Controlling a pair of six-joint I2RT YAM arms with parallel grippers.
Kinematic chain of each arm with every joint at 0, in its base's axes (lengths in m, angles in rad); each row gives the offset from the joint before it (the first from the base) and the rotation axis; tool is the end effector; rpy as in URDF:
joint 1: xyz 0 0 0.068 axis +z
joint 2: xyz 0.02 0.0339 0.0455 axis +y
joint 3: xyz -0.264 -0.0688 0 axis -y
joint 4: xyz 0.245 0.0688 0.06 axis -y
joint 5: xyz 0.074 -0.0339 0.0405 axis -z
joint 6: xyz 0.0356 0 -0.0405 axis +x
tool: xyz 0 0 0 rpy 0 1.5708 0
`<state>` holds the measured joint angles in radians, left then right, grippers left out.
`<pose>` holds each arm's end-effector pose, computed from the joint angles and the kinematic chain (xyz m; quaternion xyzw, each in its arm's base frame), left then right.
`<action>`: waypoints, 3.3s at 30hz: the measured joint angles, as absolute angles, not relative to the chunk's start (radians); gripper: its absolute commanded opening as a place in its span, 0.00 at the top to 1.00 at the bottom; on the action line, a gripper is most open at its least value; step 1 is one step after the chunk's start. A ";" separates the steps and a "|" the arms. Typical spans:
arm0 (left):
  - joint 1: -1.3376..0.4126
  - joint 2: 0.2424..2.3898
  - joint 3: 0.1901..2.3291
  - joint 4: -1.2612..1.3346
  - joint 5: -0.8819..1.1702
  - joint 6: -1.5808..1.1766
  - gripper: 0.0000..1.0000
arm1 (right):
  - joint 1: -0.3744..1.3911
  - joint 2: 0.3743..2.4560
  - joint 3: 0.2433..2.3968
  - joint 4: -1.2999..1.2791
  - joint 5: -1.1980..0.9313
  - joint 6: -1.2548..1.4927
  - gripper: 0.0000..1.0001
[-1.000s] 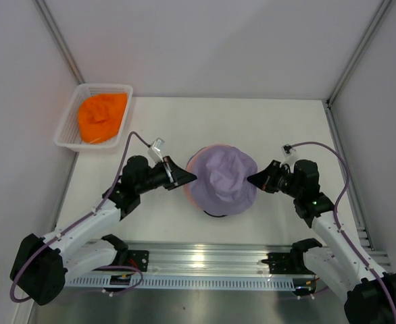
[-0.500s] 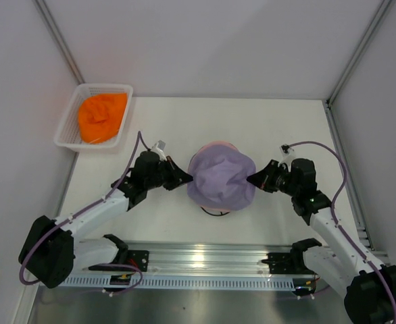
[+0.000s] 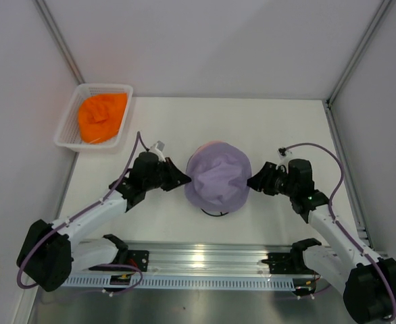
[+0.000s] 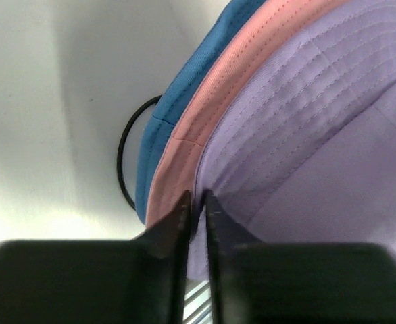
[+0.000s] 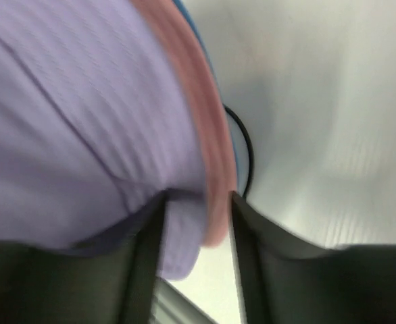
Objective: Stack the hats
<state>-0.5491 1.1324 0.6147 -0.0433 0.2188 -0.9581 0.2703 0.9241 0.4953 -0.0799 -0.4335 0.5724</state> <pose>0.2029 -0.1332 0.2256 -0.1250 0.8626 -0.3987 0.2852 0.1902 0.0682 0.2251 0.0190 0.8489 0.3715 0.3755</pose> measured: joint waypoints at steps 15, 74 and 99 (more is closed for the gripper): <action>-0.485 0.952 1.047 -0.521 -0.006 -0.658 0.00 | 0.246 0.924 0.924 -0.505 -0.225 0.462 0.00; 0.398 2.428 2.230 -0.627 -0.041 -0.245 0.99 | 0.124 1.292 1.044 -0.274 -0.114 0.501 0.00; 0.201 1.586 2.090 -0.664 0.245 -0.414 0.99 | 0.124 1.189 1.179 -0.244 -0.314 0.493 0.00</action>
<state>0.2008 1.5864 2.0895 -0.6636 0.2455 -0.4145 0.1242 1.1889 1.1793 -0.2440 -0.3141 0.4927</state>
